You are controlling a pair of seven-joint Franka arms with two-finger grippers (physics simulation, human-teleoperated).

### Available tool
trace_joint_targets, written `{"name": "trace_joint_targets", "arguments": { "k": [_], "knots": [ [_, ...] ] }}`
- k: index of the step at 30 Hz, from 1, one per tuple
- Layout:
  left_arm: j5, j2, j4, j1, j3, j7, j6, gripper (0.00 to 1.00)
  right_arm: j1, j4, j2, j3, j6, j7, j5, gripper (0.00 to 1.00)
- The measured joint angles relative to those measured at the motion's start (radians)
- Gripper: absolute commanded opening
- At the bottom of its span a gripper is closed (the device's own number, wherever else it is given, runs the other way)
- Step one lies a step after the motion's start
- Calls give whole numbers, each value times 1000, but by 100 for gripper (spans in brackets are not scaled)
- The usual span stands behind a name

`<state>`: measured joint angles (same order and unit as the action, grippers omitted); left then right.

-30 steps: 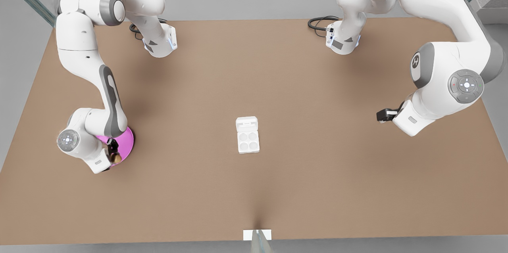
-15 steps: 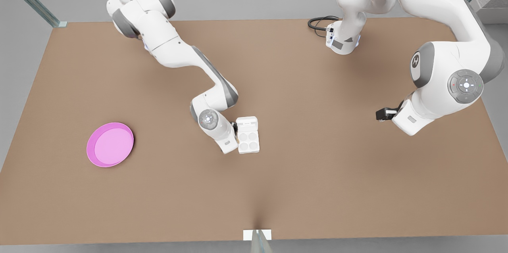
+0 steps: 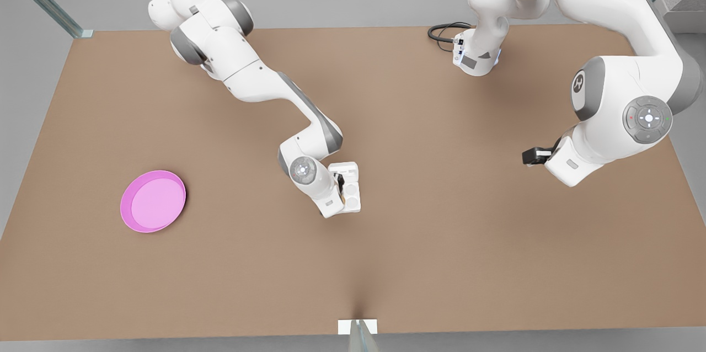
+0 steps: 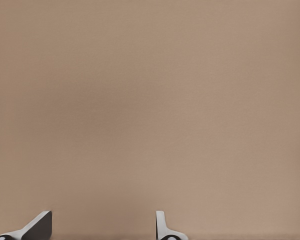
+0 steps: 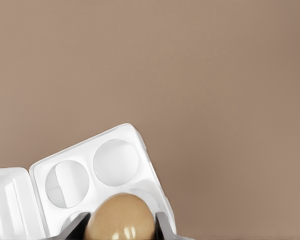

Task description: Pack egg into the box and close the box lid

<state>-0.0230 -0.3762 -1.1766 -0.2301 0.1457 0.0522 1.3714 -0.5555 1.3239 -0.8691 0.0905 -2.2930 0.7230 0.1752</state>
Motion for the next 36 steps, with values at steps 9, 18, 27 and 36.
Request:
{"name": "trace_joint_targets", "arguments": {
  "k": [9,18,27,36],
  "knots": [
    [8,6,9,-230,-26,438,-143,30,186,4,231,-75,315,-198,-6,100],
    [193,-281,55,-447,-296,960,192,21,498,65,591,-175,613,-628,-187,100],
    [218,-422,61,-469,-297,891,275,21,499,58,548,-176,607,-685,-201,100],
    [219,-513,63,-488,-296,868,446,21,499,46,532,-176,607,-685,-201,100]
  ]
}}
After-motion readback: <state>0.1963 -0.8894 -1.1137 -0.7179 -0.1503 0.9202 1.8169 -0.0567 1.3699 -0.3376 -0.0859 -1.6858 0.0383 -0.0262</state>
